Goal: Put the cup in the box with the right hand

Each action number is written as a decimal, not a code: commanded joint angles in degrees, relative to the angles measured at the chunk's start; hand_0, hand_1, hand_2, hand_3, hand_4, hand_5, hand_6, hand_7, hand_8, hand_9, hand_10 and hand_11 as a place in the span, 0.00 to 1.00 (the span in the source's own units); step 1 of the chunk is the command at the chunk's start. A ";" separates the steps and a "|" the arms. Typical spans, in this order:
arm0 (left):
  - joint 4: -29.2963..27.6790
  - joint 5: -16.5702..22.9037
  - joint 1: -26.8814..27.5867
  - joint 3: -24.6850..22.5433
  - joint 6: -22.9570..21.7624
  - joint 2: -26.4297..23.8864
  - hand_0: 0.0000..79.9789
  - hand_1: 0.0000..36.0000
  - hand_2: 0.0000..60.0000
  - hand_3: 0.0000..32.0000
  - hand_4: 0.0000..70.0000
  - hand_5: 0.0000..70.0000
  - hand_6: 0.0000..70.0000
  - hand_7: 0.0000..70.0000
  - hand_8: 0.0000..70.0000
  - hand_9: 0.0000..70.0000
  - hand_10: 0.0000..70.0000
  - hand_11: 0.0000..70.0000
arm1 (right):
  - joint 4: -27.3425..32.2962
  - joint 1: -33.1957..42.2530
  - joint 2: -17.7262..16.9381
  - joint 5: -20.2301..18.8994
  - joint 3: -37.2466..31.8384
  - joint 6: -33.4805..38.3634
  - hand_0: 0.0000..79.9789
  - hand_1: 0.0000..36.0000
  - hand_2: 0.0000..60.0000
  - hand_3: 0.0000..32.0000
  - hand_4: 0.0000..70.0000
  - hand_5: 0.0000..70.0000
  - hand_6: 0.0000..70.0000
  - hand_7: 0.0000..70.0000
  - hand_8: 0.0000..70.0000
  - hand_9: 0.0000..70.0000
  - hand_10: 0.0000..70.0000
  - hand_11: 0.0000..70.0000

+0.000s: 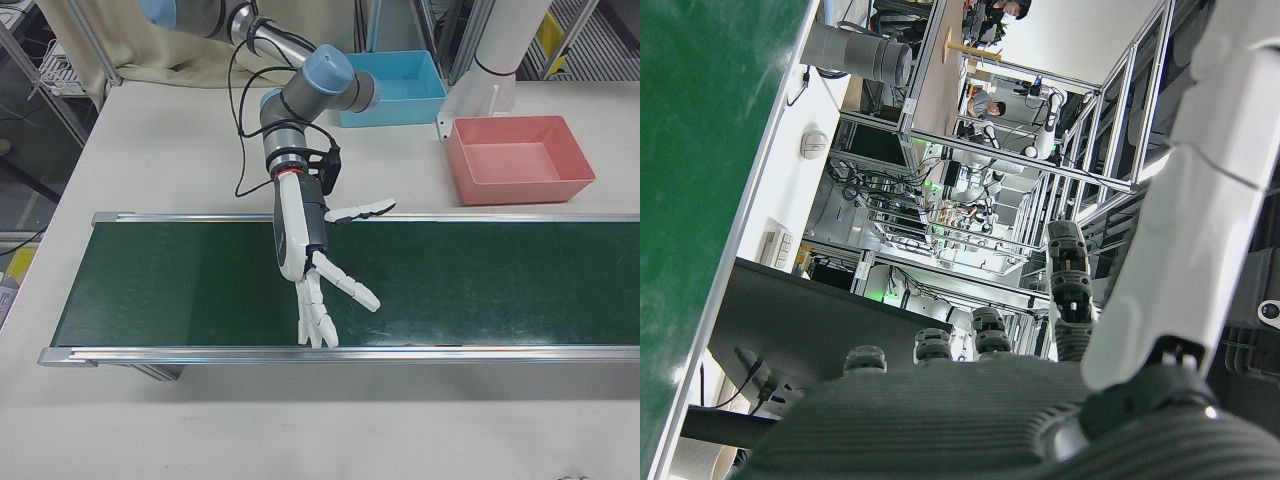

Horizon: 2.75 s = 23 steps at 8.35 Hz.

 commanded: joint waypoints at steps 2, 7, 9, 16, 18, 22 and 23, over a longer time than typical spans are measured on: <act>0.00 0.00 0.08 0.00 0.00 0.00 0.00 0.00 0.00 0.00 0.00 0.00 0.00 0.00 0.00 0.00 0.00 0.00 | -0.01 -0.34 0.00 0.04 0.33 0.10 0.71 0.32 0.00 0.00 0.18 0.08 0.06 0.17 0.03 0.08 0.00 0.02; 0.00 0.00 -0.01 0.00 0.00 0.00 0.00 0.00 0.00 0.00 0.00 0.00 0.00 0.00 0.00 0.00 0.00 0.00 | -0.19 -0.61 0.00 0.04 0.50 0.10 0.72 0.31 0.00 0.00 0.20 0.08 0.06 0.18 0.03 0.08 0.00 0.01; 0.00 0.00 0.00 0.00 0.00 0.00 0.00 0.00 0.00 0.00 0.00 0.00 0.00 0.00 0.00 0.00 0.00 0.00 | -0.19 -0.69 0.09 0.04 0.50 0.10 0.74 0.26 0.00 0.00 0.23 0.08 0.07 0.18 0.03 0.08 0.00 0.01; 0.00 0.00 -0.01 -0.09 0.00 0.00 0.00 0.00 0.00 0.00 0.00 0.00 0.00 0.00 0.00 0.00 0.00 0.00 | -0.01 -0.61 0.00 0.04 0.33 0.10 0.73 0.33 0.00 0.00 0.20 0.08 0.07 0.20 0.03 0.09 0.00 0.02; 0.00 0.00 -0.01 -0.09 0.00 0.00 0.00 0.00 0.00 0.00 0.00 0.00 0.00 0.00 0.00 0.00 0.00 0.00 | -0.01 -0.61 0.09 0.04 0.33 0.19 0.74 0.31 0.00 0.00 0.21 0.08 0.07 0.21 0.03 0.10 0.00 0.02; 0.00 0.00 -0.01 0.00 0.00 0.00 0.00 0.00 0.00 0.00 0.00 0.00 0.00 0.00 0.00 0.00 0.00 0.00 | -0.01 -0.69 0.09 0.13 0.15 0.46 0.74 0.26 0.00 0.00 0.36 0.08 0.14 0.55 0.09 0.23 0.03 0.06; 0.00 0.00 0.08 0.00 0.00 0.00 0.00 0.00 0.00 0.00 0.00 0.00 0.00 0.00 0.00 0.00 0.00 0.00 | 0.07 -0.69 0.18 0.13 0.15 0.46 0.74 0.27 0.00 0.00 0.33 0.09 0.17 0.67 0.16 0.34 0.06 0.12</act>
